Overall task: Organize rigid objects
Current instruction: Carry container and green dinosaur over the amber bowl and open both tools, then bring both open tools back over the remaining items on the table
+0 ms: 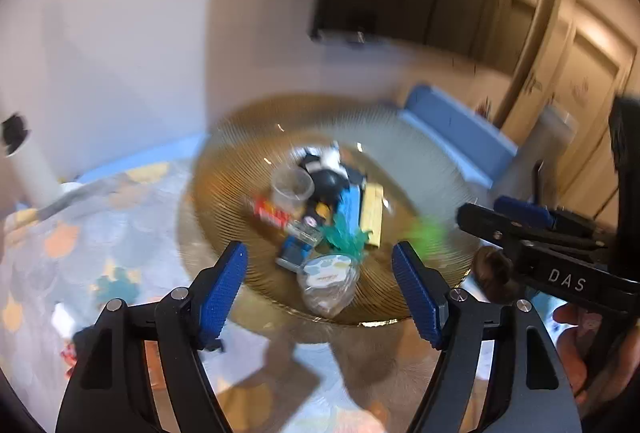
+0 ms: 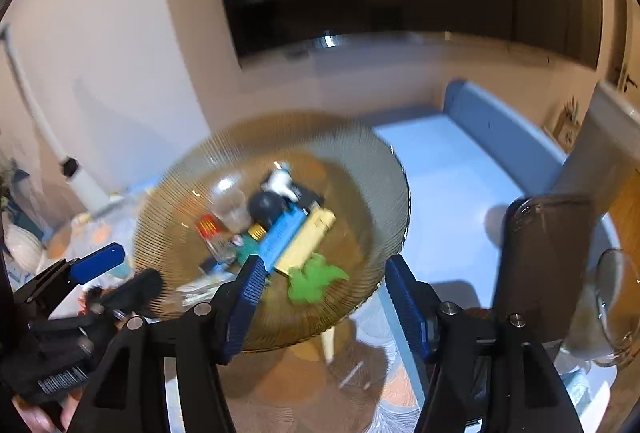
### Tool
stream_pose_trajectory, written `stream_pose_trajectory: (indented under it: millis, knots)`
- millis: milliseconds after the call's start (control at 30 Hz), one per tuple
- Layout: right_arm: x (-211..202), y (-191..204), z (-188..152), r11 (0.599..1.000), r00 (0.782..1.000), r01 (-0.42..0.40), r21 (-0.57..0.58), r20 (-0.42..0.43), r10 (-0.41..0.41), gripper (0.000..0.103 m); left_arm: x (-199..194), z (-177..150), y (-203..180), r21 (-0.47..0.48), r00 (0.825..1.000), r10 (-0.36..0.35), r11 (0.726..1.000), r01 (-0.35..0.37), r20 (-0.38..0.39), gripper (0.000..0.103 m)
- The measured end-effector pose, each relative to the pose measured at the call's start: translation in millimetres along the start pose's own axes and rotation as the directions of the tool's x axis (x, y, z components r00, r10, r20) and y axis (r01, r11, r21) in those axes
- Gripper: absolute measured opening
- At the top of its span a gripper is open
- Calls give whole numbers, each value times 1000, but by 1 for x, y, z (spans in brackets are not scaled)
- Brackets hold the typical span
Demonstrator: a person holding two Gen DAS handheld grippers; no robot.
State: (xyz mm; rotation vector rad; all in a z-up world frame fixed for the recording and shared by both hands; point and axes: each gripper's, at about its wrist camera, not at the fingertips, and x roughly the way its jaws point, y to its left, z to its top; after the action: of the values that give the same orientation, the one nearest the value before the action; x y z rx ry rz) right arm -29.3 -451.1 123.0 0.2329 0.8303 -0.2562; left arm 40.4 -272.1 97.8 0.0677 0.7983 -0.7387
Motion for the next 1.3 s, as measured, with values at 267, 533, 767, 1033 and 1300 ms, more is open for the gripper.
stream_pose_trajectory:
  millis: [267, 533, 767, 1033, 1300]
  knots:
    - [-38, 54, -14, 986, 986, -162, -46, 31, 163, 61, -119, -17, 51, -89, 979, 122, 990, -109, 164, 80]
    - [-31, 150, -82, 928, 948, -318, -196, -40, 316, 62, -173, -89, 103, -161, 936, 312, 944, -287, 164, 80]
    - [19, 175, -141, 912, 941, -332, -243, -155, 301, 62, -127, -168, 155, -184, 911, 411, 894, -408, -26, 79]
    - [32, 161, -146, 924, 934, -343, -168, -166, 316, 63, -118, -179, 153, -163, 914, 406, 900, -405, -28, 80]
    - [34, 171, -149, 917, 937, -334, -219, -180, 298, 65, -123, -179, 155, -179, 921, 389, 905, -385, -15, 80]
